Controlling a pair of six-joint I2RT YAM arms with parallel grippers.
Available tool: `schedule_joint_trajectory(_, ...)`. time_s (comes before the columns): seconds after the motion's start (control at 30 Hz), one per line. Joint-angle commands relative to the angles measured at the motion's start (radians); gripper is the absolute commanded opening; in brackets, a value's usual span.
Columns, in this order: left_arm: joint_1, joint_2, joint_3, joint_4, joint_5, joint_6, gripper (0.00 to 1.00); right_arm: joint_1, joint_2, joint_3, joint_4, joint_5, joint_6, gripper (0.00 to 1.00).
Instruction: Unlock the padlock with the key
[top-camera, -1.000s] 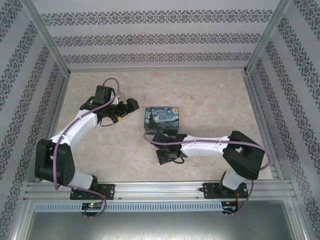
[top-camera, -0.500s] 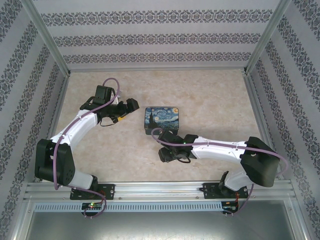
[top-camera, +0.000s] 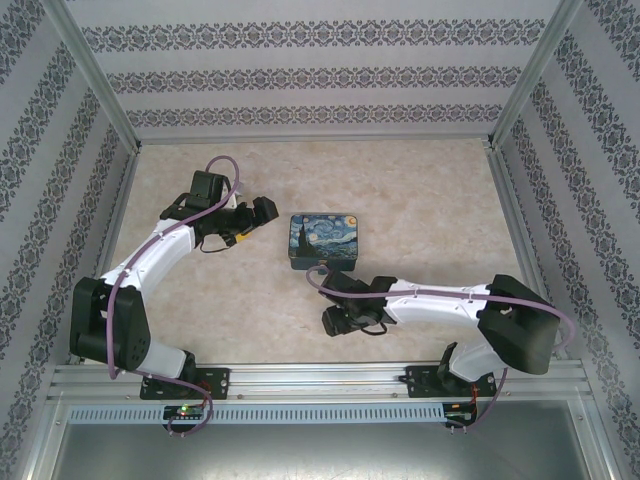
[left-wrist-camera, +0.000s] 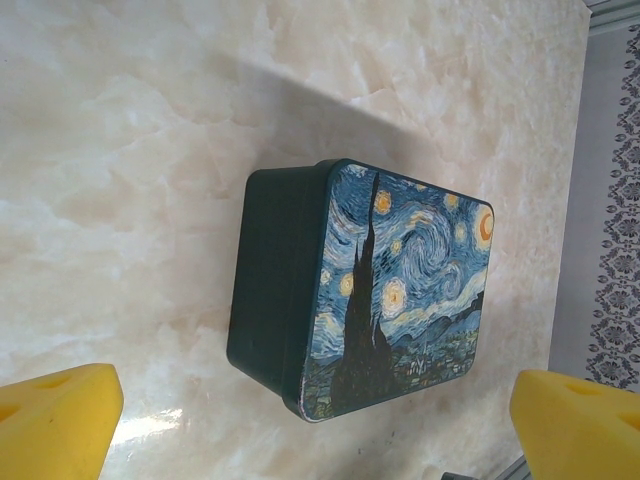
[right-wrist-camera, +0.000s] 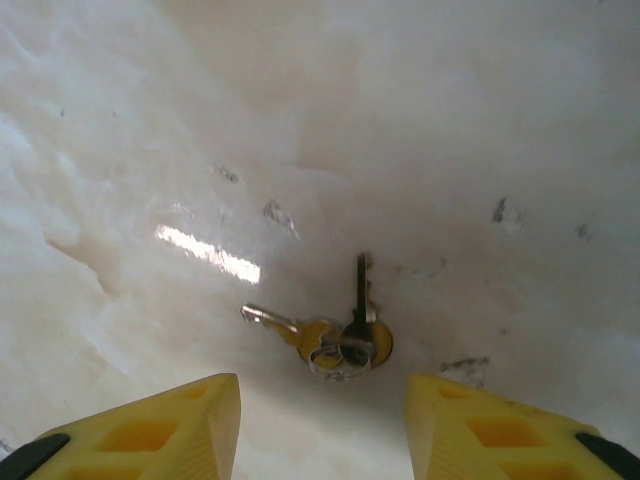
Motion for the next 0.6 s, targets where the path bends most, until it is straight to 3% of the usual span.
schedule_joint_trajectory(0.0,0.012,0.012,0.022,0.019,0.012,-0.002,0.99,0.013,-0.021,-0.020,0.015,-0.023,0.034,0.48)
schedule_joint_trajectory(0.57,0.012,0.014,0.021,0.022,0.014,-0.002,0.99,0.021,0.123,0.072,0.067,-0.045,0.016,0.46)
